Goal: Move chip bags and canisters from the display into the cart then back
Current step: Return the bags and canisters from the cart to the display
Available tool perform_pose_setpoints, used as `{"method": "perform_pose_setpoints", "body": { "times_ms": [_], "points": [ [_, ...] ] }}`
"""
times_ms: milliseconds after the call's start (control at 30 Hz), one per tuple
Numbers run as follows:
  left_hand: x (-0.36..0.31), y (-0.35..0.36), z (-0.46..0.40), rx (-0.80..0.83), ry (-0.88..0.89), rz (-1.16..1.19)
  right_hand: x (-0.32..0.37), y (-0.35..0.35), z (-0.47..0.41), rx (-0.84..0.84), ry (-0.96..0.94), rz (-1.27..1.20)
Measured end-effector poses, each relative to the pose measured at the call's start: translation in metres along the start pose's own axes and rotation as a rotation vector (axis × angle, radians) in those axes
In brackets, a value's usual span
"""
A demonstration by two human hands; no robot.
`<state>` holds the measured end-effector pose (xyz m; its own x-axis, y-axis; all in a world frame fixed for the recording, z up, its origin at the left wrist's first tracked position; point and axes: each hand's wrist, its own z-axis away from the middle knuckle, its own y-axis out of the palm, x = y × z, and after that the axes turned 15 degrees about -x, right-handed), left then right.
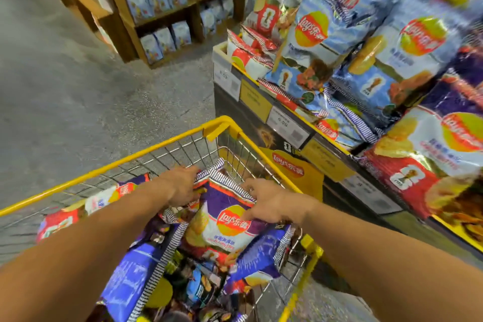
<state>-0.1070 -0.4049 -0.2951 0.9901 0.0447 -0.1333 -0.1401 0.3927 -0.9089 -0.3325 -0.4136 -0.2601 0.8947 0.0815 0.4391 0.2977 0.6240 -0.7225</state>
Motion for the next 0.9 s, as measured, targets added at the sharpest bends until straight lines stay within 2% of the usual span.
{"method": "perform_pose_setpoints", "body": {
  "times_ms": [100,200,467,700,900],
  "points": [
    [-0.009,-0.037,0.015,-0.123,-0.016,0.194,0.008,-0.022,0.02,-0.084,-0.026,0.05],
    [-0.023,-0.07,0.031,-0.276,0.041,0.258,0.017,-0.043,0.042,-0.133,-0.067,0.061],
    [-0.06,-0.15,0.065,-0.348,0.283,0.256,0.03,-0.104,0.121,-0.278,-0.157,0.112],
    [-0.106,-0.207,0.084,-0.501,0.37,0.409,0.02,-0.154,0.191,-0.401,-0.082,0.092],
    [-0.166,-0.253,0.098,-0.46,0.547,0.501,-0.004,-0.201,0.243,-0.556,-0.009,0.006]
  ]
}}
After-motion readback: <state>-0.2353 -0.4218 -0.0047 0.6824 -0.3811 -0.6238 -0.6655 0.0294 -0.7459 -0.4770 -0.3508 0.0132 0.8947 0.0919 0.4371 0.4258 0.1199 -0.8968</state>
